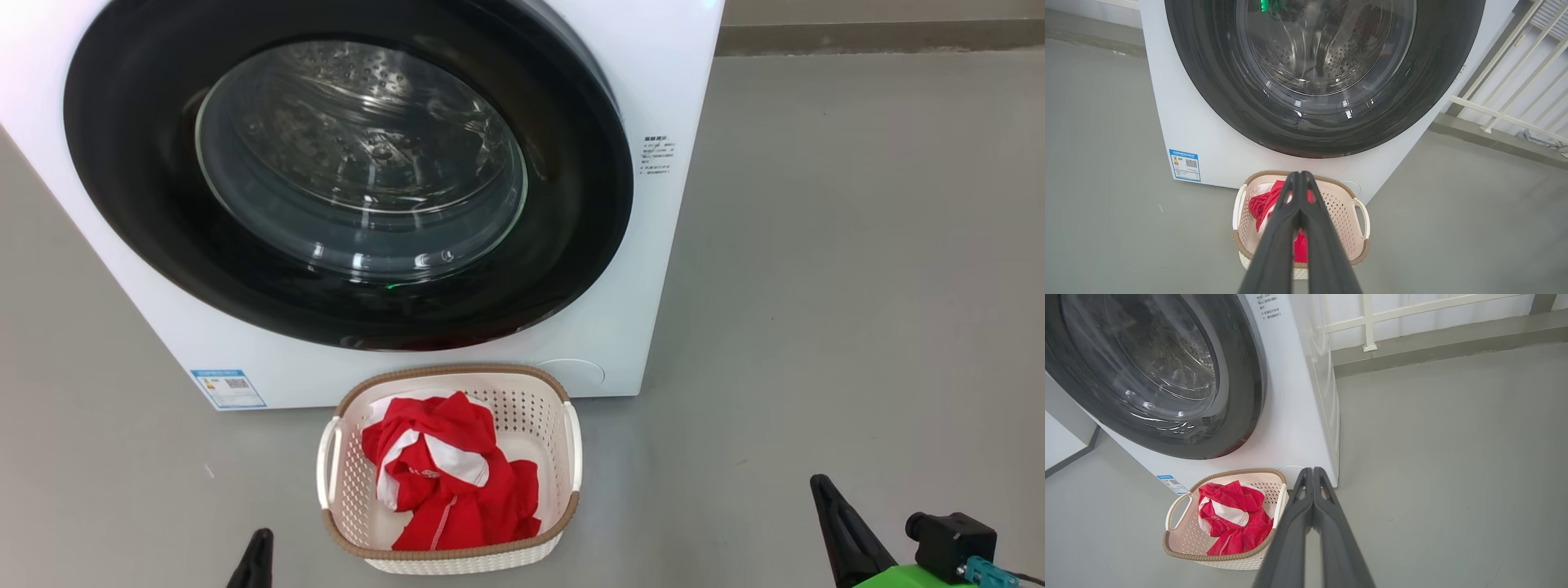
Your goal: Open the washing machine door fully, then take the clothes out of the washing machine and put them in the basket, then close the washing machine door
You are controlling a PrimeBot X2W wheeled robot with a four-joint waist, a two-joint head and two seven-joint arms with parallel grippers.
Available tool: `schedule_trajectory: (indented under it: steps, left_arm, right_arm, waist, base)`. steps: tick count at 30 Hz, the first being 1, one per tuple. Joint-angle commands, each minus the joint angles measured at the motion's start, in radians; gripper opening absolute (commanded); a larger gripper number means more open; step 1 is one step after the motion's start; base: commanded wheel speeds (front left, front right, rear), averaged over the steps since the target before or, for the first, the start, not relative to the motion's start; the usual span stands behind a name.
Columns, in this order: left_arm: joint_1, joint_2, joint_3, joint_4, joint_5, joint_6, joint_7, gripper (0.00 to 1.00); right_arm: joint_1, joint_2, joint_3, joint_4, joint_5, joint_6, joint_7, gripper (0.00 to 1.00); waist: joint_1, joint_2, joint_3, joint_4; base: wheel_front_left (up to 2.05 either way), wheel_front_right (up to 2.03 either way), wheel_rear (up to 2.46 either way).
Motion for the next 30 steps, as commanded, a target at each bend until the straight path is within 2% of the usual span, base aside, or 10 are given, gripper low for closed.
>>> schedule_trajectory:
  steps: [1,4,30]
  left_arm:
    - [-0.014,0.010,0.011,-0.022,-0.036,0.000,0.010,0.00]
    - [-0.019,0.008,0.014,-0.021,-0.065,-0.001,0.019,0.00]
    - [-0.060,-0.008,0.038,-0.021,-0.322,-0.002,0.093,0.00]
  right_arm:
    - [-0.010,-0.011,-0.009,-0.028,0.033,0.000,0.006,0.00]
    - [-0.014,-0.009,-0.013,-0.030,0.062,0.000,0.015,0.00]
    - [-0.047,0.002,-0.046,-0.058,0.316,0.000,0.092,0.00]
  waist:
    - [0.0011,0.0000,0.000,0.000]
    - [-0.0002,0.0000,0.001,0.000]
    - [-0.0004,0.0000,-0.002,0.003]
  base:
    - [0.00,0.00,0.00]
    - [0.00,0.00,0.00]
    - [0.00,0.00,0.00]
